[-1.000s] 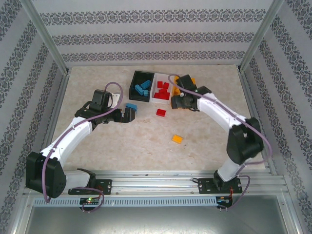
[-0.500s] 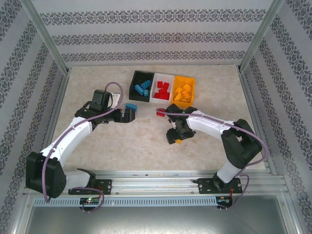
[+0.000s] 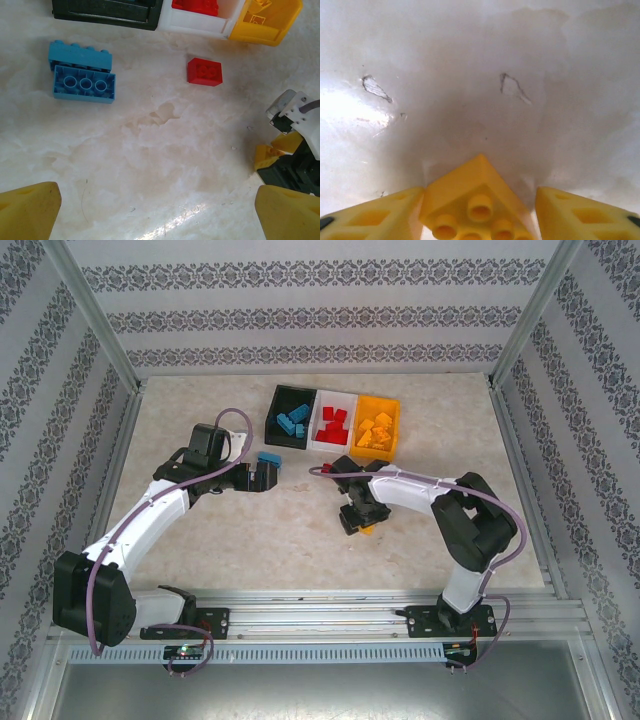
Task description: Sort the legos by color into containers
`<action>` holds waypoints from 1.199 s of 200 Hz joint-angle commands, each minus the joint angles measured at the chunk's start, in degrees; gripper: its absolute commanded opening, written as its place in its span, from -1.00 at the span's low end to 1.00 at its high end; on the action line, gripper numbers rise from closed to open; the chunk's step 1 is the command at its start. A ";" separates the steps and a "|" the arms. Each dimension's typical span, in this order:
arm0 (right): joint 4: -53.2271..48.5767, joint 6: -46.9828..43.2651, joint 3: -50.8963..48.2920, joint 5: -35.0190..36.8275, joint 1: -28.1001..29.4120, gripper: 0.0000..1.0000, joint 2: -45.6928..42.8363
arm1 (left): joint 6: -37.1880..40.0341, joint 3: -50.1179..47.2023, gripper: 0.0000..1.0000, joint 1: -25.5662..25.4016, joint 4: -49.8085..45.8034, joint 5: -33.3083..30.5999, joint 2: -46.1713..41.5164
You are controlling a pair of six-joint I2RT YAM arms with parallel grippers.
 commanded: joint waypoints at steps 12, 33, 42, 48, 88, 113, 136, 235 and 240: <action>1.25 0.19 1.31 1.56 -1.32 -0.29 0.98 | -0.03 1.33 1.00 0.13 -0.84 0.42 -0.76; 1.38 0.40 1.38 1.62 -2.34 -0.50 -0.53 | -0.11 1.32 1.00 0.10 -0.91 0.41 -0.72; 1.60 0.64 1.51 1.57 -3.40 -0.53 -1.52 | -0.10 1.29 1.00 0.06 -0.92 0.41 -0.69; 1.98 0.86 1.72 1.23 -4.19 -0.54 -2.26 | -0.08 1.44 1.00 0.10 -0.89 0.54 -0.57; 2.39 2.02 11.20 -0.36 -12.70 -0.54 -3.30 | -0.17 1.42 1.00 0.08 -0.90 0.79 -0.43; 2.72 2.02 23.20 1.44 -17.02 -0.53 2.36 | -0.13 1.48 1.00 0.11 -0.98 0.76 -0.23; 3.59 2.54 34.39 4.45 -19.35 -0.51 9.85 | 0.26 1.56 1.00 0.08 -1.29 0.63 -0.06; 8.25 3.63 42.74 9.38 -21.31 0.38 14.89 | 0.12 1.65 1.00 0.14 -1.21 1.39 0.50; 8.98 3.87 40.85 9.19 -21.03 0.39 13.02 | 0.08 1.56 1.00 0.07 -1.09 1.76 0.48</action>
